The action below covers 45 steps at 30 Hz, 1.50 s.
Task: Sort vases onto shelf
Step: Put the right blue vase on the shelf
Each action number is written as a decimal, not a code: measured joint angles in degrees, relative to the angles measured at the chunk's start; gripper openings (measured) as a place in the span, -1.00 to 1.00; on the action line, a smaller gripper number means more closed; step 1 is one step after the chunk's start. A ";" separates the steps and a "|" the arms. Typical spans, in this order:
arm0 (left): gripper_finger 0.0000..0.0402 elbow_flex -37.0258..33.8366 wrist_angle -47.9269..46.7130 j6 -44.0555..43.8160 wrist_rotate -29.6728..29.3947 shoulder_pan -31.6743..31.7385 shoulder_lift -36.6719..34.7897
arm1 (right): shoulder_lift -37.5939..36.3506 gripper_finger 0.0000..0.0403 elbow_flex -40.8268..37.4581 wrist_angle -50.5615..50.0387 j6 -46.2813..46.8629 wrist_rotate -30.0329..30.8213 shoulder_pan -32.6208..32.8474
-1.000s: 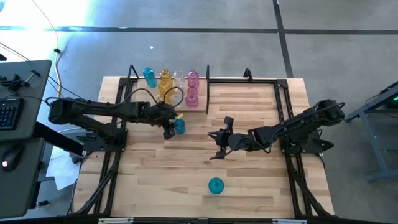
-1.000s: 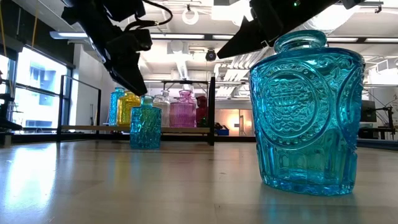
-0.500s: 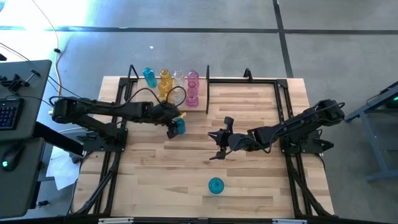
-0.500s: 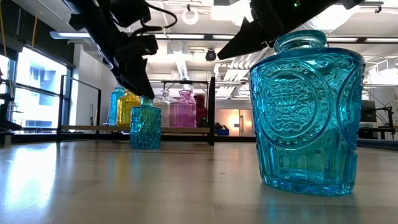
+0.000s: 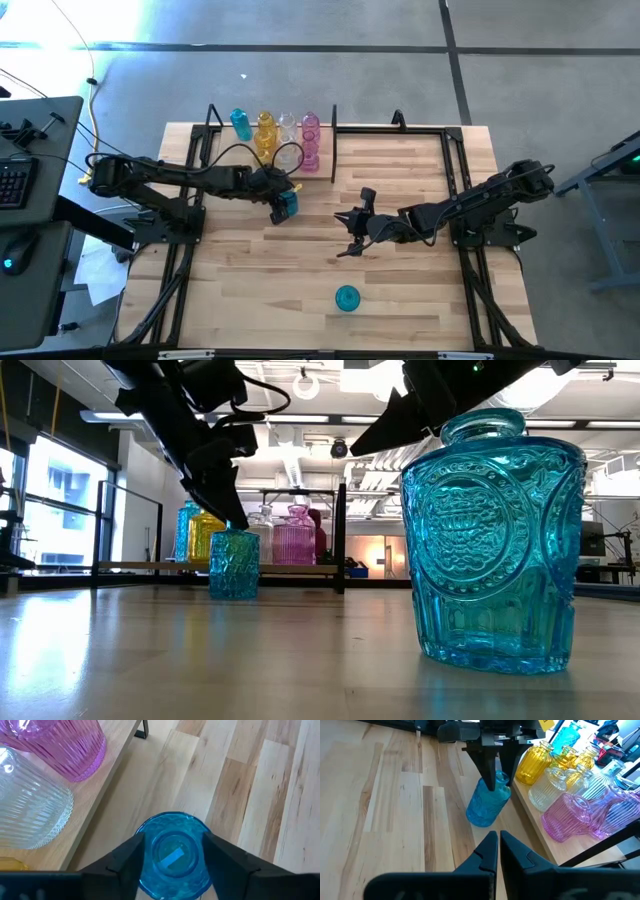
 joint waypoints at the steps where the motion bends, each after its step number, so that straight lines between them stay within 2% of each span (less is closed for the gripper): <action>1: -0.13 0.00 -0.10 0.39 0.02 0.02 0.00 | 0.00 -1.00 0.00 0.00 0.00 -0.02 0.00; 6: -0.41 0.00 0.07 1.41 -0.02 0.00 0.00 | 0.00 -1.00 0.00 0.01 0.26 0.00 0.01; 12: -0.41 -0.07 -0.30 1.78 -0.20 0.00 -0.89 | 0.00 -1.00 0.00 0.00 0.26 0.00 0.00; 18: -0.41 0.00 -3.09 -0.98 -0.23 0.02 -6.55 | 0.00 -1.00 0.00 -0.14 0.26 0.00 0.02; 25: -0.41 7.60 -20.92 -5.59 -5.16 0.00 -14.17 | 0.00 -1.00 0.00 -0.15 0.26 0.00 0.01; 33: -0.41 17.71 -39.72 -12.53 -13.44 0.33 -17.69 | 0.00 -1.00 0.00 -0.21 0.26 0.00 0.00; 38: -0.41 19.52 -44.37 -13.54 -16.28 3.88 -19.43 | 0.00 -1.00 0.00 -0.42 0.34 -0.03 0.00; 45: -0.41 19.21 -45.73 -8.65 -16.27 14.39 -19.64 | 0.00 -1.00 0.00 -0.52 1.18 -0.42 0.02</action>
